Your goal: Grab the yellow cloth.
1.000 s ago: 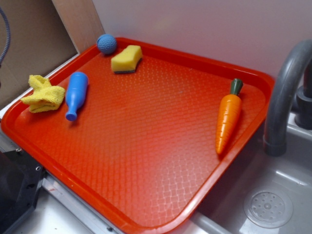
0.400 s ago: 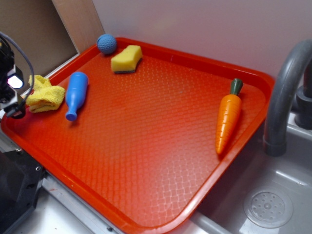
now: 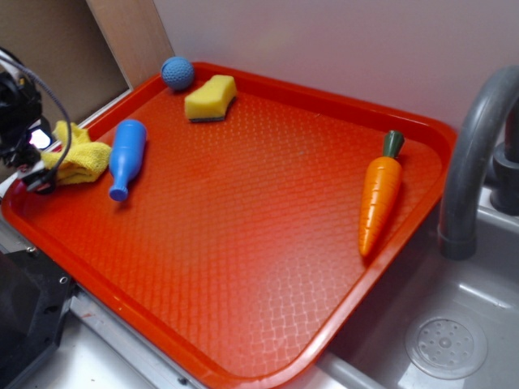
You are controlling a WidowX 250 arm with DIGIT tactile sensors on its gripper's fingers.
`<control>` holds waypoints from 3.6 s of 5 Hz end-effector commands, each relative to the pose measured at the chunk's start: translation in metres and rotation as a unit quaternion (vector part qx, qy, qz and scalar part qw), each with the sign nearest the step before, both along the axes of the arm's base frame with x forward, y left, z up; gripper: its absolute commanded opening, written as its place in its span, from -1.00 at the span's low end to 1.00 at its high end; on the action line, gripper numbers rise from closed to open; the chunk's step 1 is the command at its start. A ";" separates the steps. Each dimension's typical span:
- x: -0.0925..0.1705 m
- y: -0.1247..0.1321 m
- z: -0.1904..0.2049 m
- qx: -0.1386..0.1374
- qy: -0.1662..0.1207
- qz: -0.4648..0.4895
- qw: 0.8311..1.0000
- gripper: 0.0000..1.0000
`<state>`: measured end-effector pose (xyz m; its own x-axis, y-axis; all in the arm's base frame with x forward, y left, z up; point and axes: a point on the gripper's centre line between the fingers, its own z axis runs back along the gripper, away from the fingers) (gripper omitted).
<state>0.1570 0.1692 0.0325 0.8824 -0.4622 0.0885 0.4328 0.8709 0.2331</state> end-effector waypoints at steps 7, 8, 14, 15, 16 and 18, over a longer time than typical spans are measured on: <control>0.006 -0.055 -0.020 -0.027 0.035 -0.092 0.995 1.00; 0.015 -0.050 -0.011 -0.037 0.006 -0.093 0.995 1.00; 0.043 -0.052 0.036 -0.078 -0.060 -0.131 0.987 1.00; 0.045 -0.049 0.021 -0.085 -0.063 -0.141 0.984 1.00; 0.050 -0.049 0.013 -0.102 -0.085 -0.163 0.978 1.00; 0.057 -0.049 0.017 -0.098 -0.078 -0.166 0.978 1.00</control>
